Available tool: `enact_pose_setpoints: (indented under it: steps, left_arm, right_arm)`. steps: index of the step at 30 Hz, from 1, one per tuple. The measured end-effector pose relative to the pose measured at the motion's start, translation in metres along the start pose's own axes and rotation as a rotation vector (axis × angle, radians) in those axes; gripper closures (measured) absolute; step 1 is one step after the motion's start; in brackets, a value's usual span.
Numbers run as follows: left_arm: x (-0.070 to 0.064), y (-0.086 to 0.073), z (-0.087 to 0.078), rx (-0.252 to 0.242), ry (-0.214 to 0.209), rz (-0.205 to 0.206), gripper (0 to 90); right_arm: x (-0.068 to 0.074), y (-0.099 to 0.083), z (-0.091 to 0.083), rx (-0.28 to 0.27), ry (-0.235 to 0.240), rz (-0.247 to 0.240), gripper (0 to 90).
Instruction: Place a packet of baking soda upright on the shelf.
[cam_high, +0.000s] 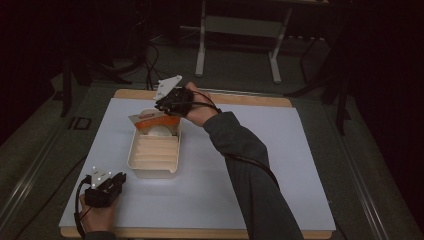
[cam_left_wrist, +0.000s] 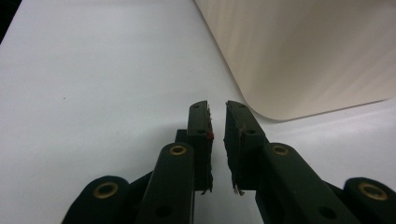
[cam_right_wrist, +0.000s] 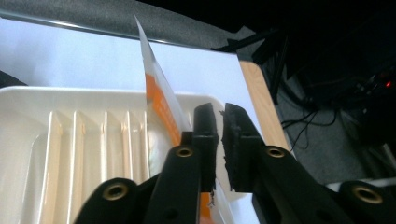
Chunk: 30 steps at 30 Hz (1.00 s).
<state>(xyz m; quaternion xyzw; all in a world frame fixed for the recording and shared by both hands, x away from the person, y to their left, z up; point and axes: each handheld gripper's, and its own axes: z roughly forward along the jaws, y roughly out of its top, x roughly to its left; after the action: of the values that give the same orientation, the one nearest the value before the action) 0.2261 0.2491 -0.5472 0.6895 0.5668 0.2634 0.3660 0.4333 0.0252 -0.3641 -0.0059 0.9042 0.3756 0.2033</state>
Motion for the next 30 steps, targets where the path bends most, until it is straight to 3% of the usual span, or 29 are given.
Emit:
enact_pose_setpoints:
  steps: [1, 7, 11, 12, 14, 22, 30]
  left_arm:
    - [0.0, 0.0, 0.0, 0.0, 0.0, -0.001, 80.2]
    - [-0.001, 0.001, 0.0, -0.002, -0.001, 0.003, 80.2]
    - [-0.001, 0.0, 0.0, 0.0, -0.001, 0.001, 80.2]
    - [-0.001, 0.0, 0.0, 0.0, -0.001, 0.001, 80.2]
    - [-0.001, 0.0, 0.0, -0.002, -0.001, 0.001, 80.2]
    - [-0.001, 0.001, 0.0, 0.003, -0.002, 0.007, 80.0]
    - [-0.002, 0.001, 0.001, 0.007, -0.002, 0.009, 79.8]
  right_arm:
    - [-0.001, -0.004, 0.0, 0.008, -0.002, 0.014, 89.5]
    - [-0.004, -0.022, 0.002, 0.022, -0.018, 0.086, 90.0]
    - [-0.01, -0.03, -0.01, -0.075, -0.026, 0.177, 84.6]
    - [-0.01, -0.03, -0.01, -0.075, -0.026, 0.177, 84.6]
    - [-0.013, -0.034, -0.021, -0.132, -0.002, 0.207, 79.0]
    - [-0.017, -0.056, -0.035, -0.13, 0.01, 0.234, 75.5]
    - [-0.014, -0.078, -0.027, -0.096, 0.04, 0.258, 75.2]
